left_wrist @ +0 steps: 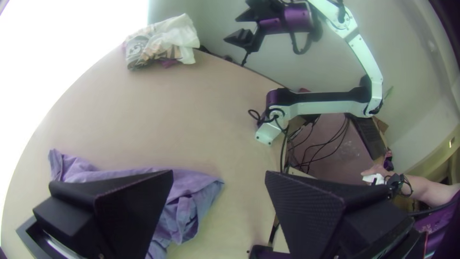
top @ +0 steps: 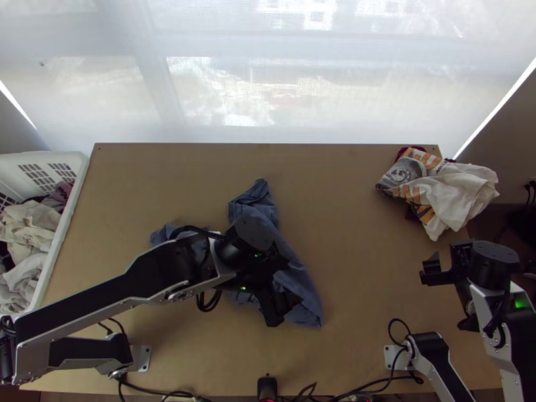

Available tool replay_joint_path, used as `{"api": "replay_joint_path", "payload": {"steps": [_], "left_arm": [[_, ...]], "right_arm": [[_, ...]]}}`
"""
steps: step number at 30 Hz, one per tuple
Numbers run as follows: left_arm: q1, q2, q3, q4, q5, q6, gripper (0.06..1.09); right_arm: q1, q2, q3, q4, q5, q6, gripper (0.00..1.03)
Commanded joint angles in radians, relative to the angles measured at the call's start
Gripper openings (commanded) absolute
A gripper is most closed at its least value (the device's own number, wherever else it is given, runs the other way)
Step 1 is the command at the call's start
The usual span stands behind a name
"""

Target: Fold the t-shirt

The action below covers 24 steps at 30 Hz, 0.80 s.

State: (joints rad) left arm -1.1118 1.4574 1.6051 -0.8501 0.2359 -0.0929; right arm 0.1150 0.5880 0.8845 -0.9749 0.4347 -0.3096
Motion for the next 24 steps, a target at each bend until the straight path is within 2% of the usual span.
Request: {"api": "replay_joint_path", "payload": {"steps": [1,4,8,13,18,24], "left_arm": [[0.159,-0.106,-0.085,-0.084,-0.007,0.074,1.02],[0.280,-0.193,-0.182,-0.122,-0.009,0.113,1.02],[0.412,-0.304,-0.355,-0.204,-0.020,0.269,1.02],[0.498,-0.396,-0.606,-0.205,-0.119,0.418,1.02],[0.509,-0.390,-0.744,-0.076,-0.156,0.421,1.02],[0.509,-0.285,-0.775,0.068,-0.198,0.406,1.02]], "right_arm": [[-0.025,-0.025,-0.010,-0.008,0.002,-0.005,0.98],[-0.002,-0.025,-0.009,-0.008,0.002,-0.005,0.98],[0.068,-0.002,0.004,0.001,0.002,-0.016,0.98],[0.124,0.072,0.036,0.053,0.002,-0.031,0.98],[0.201,0.138,0.065,0.096,0.001,-0.023,0.98],[0.265,0.188,0.087,0.104,0.002,-0.037,0.98]]}}
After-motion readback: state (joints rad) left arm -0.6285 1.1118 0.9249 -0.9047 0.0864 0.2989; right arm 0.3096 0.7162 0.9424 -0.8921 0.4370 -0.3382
